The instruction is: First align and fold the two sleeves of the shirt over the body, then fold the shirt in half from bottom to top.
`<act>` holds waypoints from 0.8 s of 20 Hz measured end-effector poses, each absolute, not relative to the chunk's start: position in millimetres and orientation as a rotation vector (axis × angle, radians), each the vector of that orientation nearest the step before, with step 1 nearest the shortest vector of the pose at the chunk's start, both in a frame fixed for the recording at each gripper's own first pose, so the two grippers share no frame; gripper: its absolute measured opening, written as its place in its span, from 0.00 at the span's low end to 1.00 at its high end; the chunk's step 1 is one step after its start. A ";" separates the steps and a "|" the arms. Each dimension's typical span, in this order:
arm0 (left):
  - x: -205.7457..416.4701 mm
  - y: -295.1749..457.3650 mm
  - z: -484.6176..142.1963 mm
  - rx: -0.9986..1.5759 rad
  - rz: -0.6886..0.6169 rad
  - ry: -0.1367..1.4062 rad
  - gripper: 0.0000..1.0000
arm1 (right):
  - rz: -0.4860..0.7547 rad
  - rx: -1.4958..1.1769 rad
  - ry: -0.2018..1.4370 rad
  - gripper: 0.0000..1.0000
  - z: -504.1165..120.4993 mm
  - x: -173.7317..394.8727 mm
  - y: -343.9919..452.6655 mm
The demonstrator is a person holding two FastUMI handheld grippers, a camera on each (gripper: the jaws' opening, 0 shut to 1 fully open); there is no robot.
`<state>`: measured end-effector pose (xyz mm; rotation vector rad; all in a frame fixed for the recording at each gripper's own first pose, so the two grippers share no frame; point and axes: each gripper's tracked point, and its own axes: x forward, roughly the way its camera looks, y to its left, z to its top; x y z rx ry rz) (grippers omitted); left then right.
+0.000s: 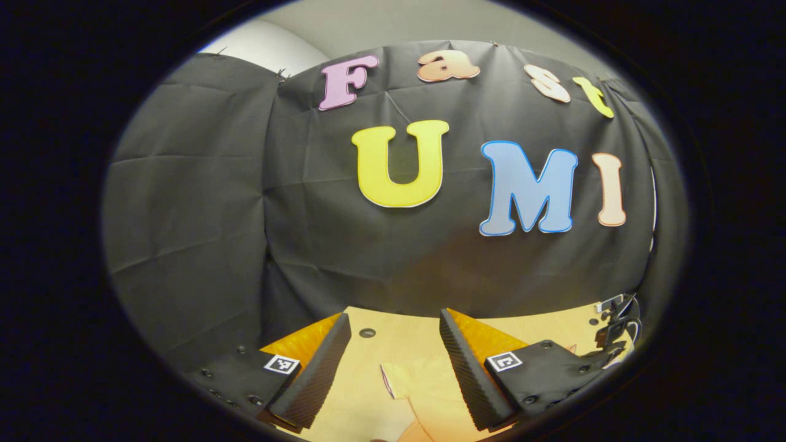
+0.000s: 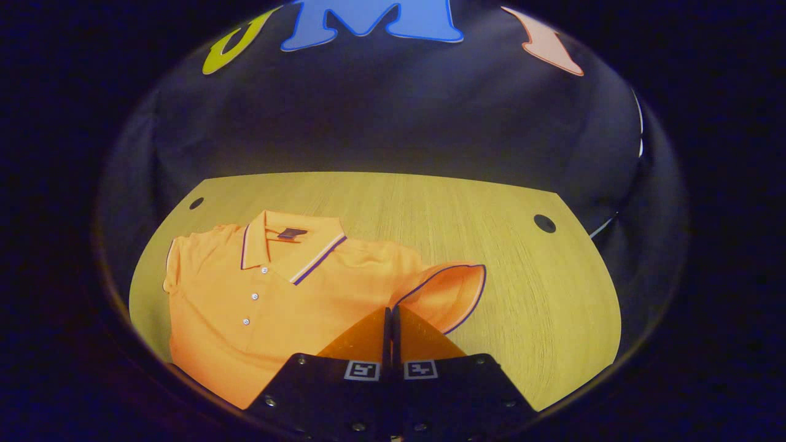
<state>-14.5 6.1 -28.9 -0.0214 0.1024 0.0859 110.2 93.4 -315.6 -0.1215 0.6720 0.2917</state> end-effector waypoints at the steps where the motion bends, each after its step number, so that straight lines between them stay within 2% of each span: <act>1: -14.5 7.5 -30.0 -0.023 0.087 0.105 0.95 | 0.334 -0.140 0.657 0.00 -311.2 108.1 115.1; 6: -28.3 27.7 -34.8 -0.035 0.119 0.112 0.95 | 0.548 -0.260 0.669 0.00 -321.5 73.9 218.8; 12: -39.4 42.8 -46.2 -0.037 0.137 0.132 0.95 | 0.603 -0.293 0.771 0.02 -348.8 50.7 242.0; 13: -39.1 43.0 -48.0 -0.038 0.134 0.135 0.95 | 0.605 -0.274 0.781 0.06 -348.8 50.0 241.7; 14: -38.9 42.8 -49.7 -0.039 0.130 0.138 0.95 | 0.602 -0.258 0.782 0.27 -345.2 49.9 239.7; 15: -37.5 41.4 -51.0 -0.040 0.125 0.139 0.95 | 0.589 -0.251 0.771 0.36 -342.5 52.0 235.8; 16: -35.6 40.4 -51.7 -0.042 0.118 0.139 0.95 | 0.578 -0.246 0.760 0.38 -336.1 53.2 231.5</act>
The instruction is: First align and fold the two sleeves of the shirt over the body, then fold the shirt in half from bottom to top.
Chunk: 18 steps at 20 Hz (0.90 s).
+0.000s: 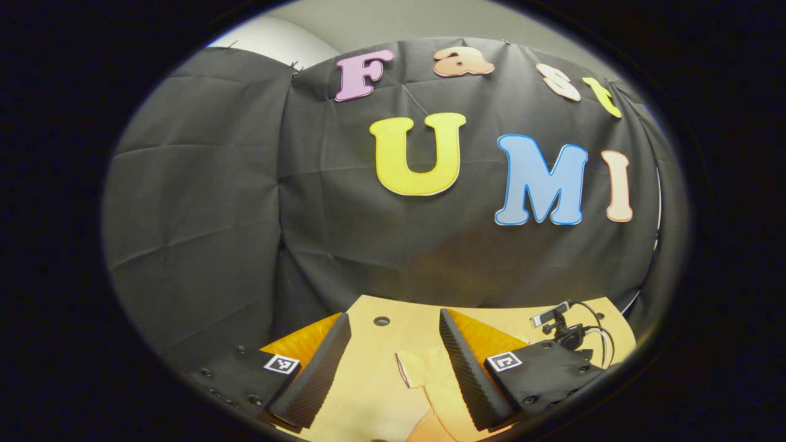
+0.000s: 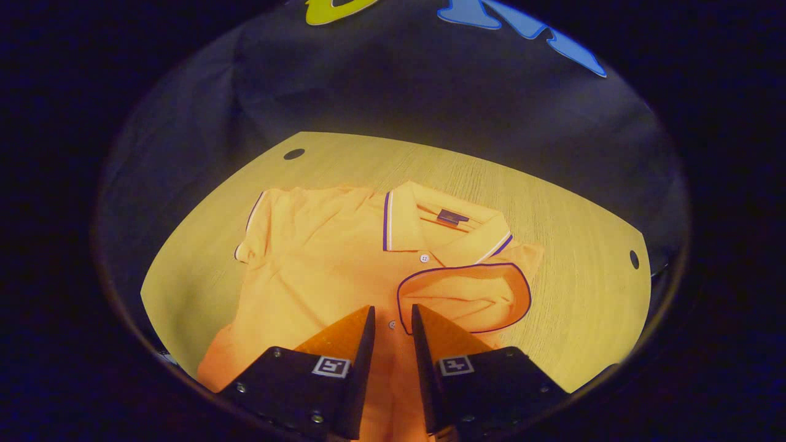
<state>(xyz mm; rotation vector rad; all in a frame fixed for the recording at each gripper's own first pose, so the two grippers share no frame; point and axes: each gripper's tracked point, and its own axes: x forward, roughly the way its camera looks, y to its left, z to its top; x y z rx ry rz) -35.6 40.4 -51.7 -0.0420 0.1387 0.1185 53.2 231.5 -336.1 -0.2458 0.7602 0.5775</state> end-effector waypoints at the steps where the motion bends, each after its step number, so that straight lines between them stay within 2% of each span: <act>1: -32.7 38.0 -52.4 -0.044 0.108 0.137 0.95 | 0.570 -0.239 0.745 0.38 -329.1 51.1 227.0; 8: 3.4 23.8 -85.3 0.002 0.028 0.156 0.95 | 0.500 -0.199 0.681 0.38 -299.9 3.5 164.0; 18: 72.5 7.8 -186.9 0.033 -0.084 0.271 0.95 | 0.410 -0.165 0.815 0.38 -335.1 -124.1 72.6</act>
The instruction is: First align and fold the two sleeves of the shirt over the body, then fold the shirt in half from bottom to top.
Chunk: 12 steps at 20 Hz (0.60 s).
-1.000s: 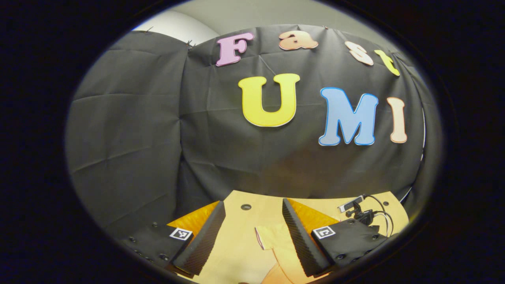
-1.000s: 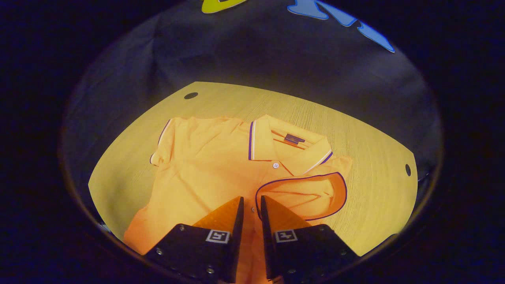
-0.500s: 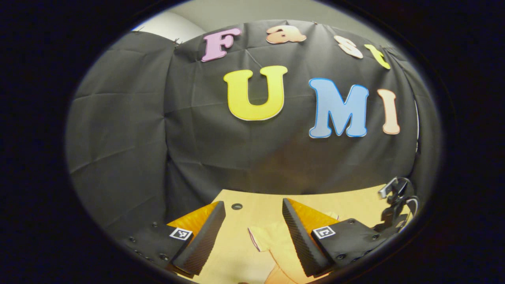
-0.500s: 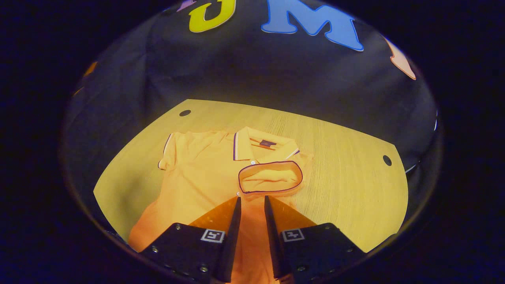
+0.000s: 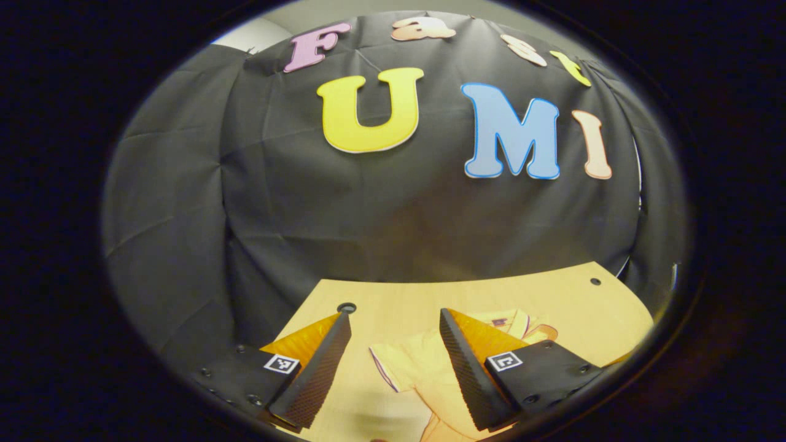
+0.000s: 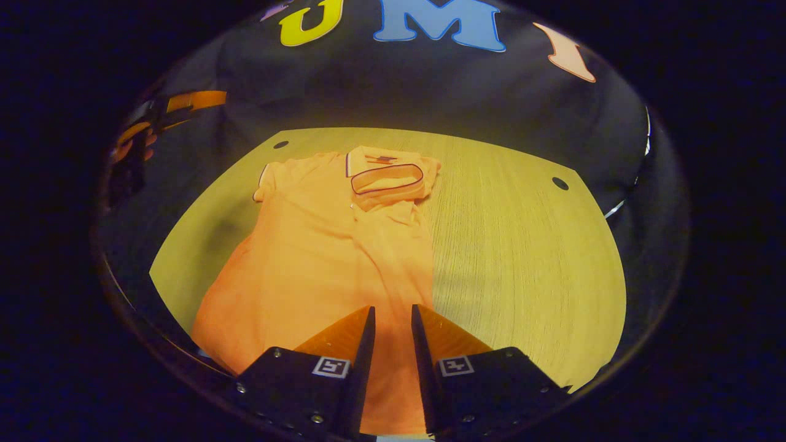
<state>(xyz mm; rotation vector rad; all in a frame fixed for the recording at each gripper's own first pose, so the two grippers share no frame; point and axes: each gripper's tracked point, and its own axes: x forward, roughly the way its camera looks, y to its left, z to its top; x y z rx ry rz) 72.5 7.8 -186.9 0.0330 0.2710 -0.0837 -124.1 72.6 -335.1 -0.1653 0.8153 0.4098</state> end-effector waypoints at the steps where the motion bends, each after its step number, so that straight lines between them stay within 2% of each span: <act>1: 80.4 6.3 -202.4 0.032 -0.094 0.294 0.96 | 0.394 -0.158 0.833 0.38 -340.0 -135.2 66.3; 6: 116.1 8.9 -271.2 0.018 -0.091 0.391 0.96 | 0.303 -0.106 0.887 0.38 -344.5 -174.2 41.9; 12: 144.2 14.7 -356.6 0.006 -0.061 0.527 0.96 | 0.213 -0.110 0.892 0.37 -330.5 -194.8 20.2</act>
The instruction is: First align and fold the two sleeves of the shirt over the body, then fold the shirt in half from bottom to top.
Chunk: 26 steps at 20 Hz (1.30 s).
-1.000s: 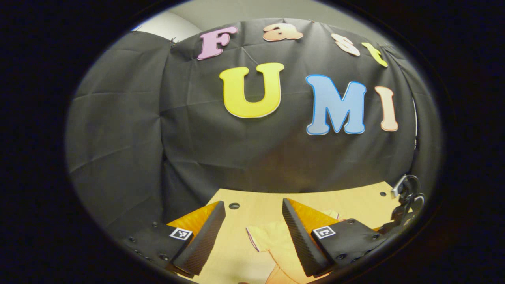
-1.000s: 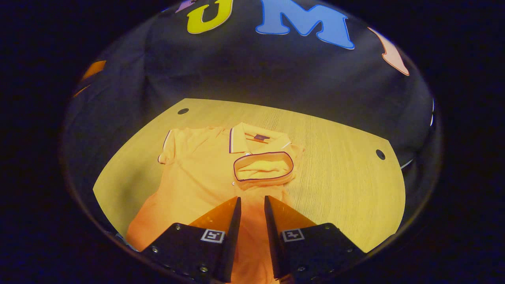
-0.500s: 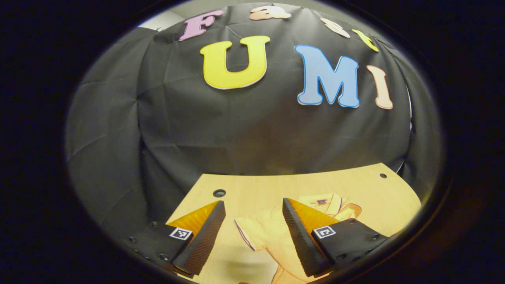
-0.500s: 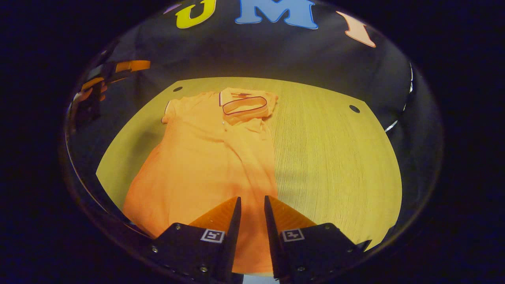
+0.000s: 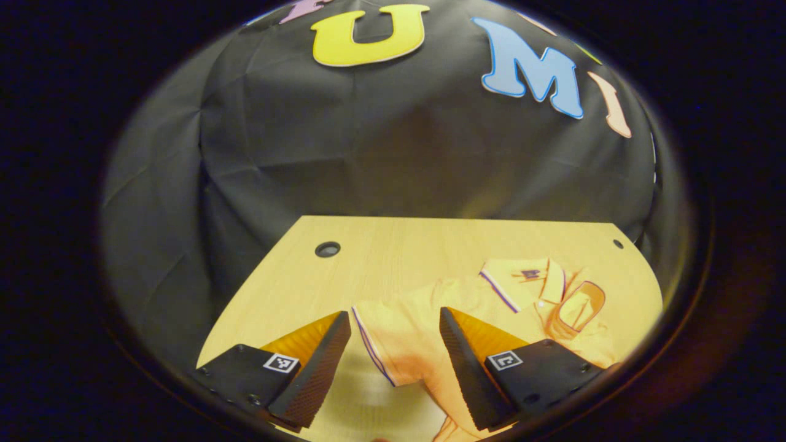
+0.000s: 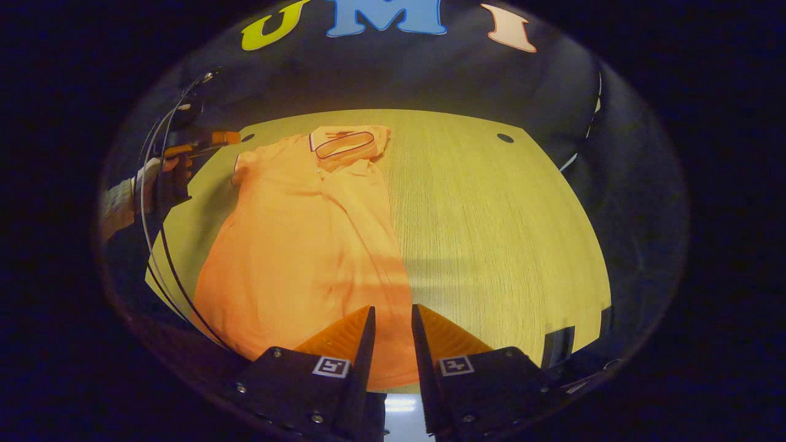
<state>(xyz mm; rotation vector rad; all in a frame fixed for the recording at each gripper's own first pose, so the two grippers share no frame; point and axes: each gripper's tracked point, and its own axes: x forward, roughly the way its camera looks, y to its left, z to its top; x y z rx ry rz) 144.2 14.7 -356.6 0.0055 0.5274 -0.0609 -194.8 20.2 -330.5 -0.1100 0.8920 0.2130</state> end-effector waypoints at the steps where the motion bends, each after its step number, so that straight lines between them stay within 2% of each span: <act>1: 148.1 17.6 -370.6 0.001 -0.051 0.549 0.96 | 0.202 -0.113 0.892 0.38 -328.2 -197.0 17.5; 12: 148.9 29.2 -442.4 -0.028 0.013 0.679 0.96 | 0.153 -0.106 0.926 0.38 -326.7 -210.9 6.2; 14: 148.4 31.1 -447.9 -0.033 0.033 0.692 0.75 | 0.154 -0.112 0.924 0.37 -325.6 -208.8 5.9; 15: 149.0 30.3 -448.3 -0.041 0.037 0.687 0.58 | 0.154 -0.115 0.925 0.38 -325.5 -208.2 5.0; 16: 149.0 30.2 -448.9 -0.038 0.039 0.686 0.49 | 0.153 -0.116 0.925 0.38 -326.2 -207.6 4.4; 17: 149.8 34.2 -446.9 -0.028 0.057 0.682 0.48 | 0.153 -0.116 0.927 0.38 -326.5 -207.7 4.1; 18: 149.5 32.4 -444.1 -0.029 0.060 0.681 0.19 | 0.153 -0.117 0.928 0.37 -327.2 -206.9 3.6; 19: 148.0 31.3 -444.9 -0.026 0.061 0.684 0.13 | 0.150 -0.118 0.928 0.38 -327.2 -206.7 2.7; 20: 147.7 30.0 -442.7 -0.023 0.060 0.683 0.13 | 0.148 -0.116 0.928 0.38 -327.6 -206.4 2.8; 21: 149.5 28.8 -439.8 -0.017 0.063 0.674 0.17 | 0.147 -0.114 0.929 0.39 -327.4 -206.8 2.6; 22: 151.7 25.9 -435.3 -0.008 0.059 0.661 0.13 | 0.147 -0.114 0.929 0.39 -328.1 -206.9 2.5; 26: 164.1 -1.3 -404.1 0.078 -0.005 0.587 0.13 | 0.145 -0.114 0.935 0.38 -332.2 -206.6 1.0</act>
